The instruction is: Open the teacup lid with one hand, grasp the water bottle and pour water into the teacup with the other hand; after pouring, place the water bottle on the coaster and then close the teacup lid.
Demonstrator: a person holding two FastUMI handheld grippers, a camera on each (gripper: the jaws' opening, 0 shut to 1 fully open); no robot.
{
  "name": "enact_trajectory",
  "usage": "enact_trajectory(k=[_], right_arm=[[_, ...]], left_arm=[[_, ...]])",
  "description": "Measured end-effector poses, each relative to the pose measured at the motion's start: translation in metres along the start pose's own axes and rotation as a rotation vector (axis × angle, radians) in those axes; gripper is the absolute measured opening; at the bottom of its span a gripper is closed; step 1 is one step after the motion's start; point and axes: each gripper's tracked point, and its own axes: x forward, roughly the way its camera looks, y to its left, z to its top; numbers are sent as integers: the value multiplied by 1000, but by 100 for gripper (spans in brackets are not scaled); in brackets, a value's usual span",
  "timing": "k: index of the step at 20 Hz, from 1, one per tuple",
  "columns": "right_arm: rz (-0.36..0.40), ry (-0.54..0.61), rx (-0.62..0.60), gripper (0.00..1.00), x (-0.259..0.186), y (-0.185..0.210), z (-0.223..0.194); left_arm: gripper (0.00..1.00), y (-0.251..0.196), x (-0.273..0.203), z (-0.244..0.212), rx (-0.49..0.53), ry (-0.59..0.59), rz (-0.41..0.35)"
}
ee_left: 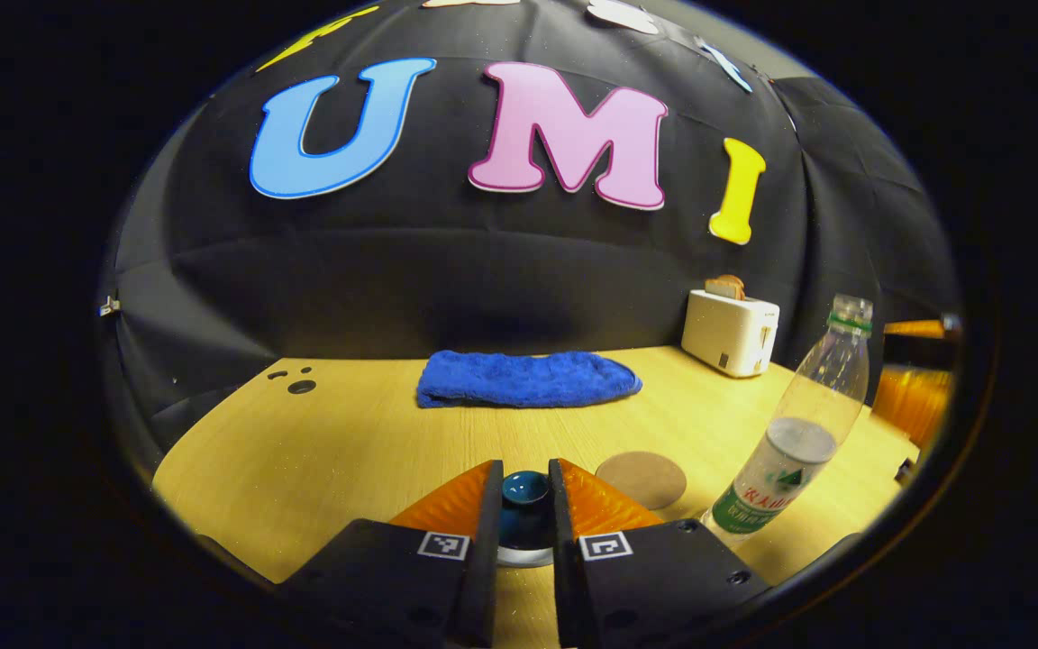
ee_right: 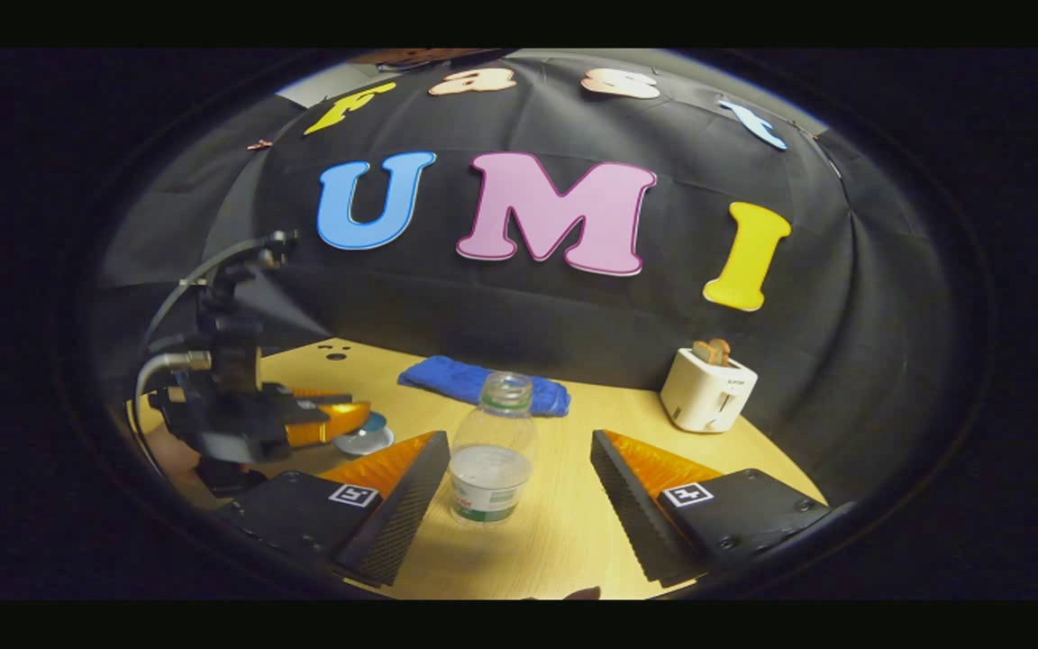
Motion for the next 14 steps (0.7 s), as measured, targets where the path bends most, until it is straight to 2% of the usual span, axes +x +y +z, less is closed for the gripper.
enact_trajectory(k=[6,7,12,13,14], right_arm=[[29,59,60,98,24,17,-55],[23,69,62,98,28,17,-64],[29,103,104,98,53,21,-86],[26,113,118,91,59,20,-86],[22,135,119,77,54,18,-81]], left_arm=[[30,25,-23,35,-19,-47,36],[27,29,-25,37,-21,-51,42],[27,38,-34,40,-12,-53,59],[27,39,-36,40,-10,-53,60],[30,40,-38,40,-8,-53,63]])
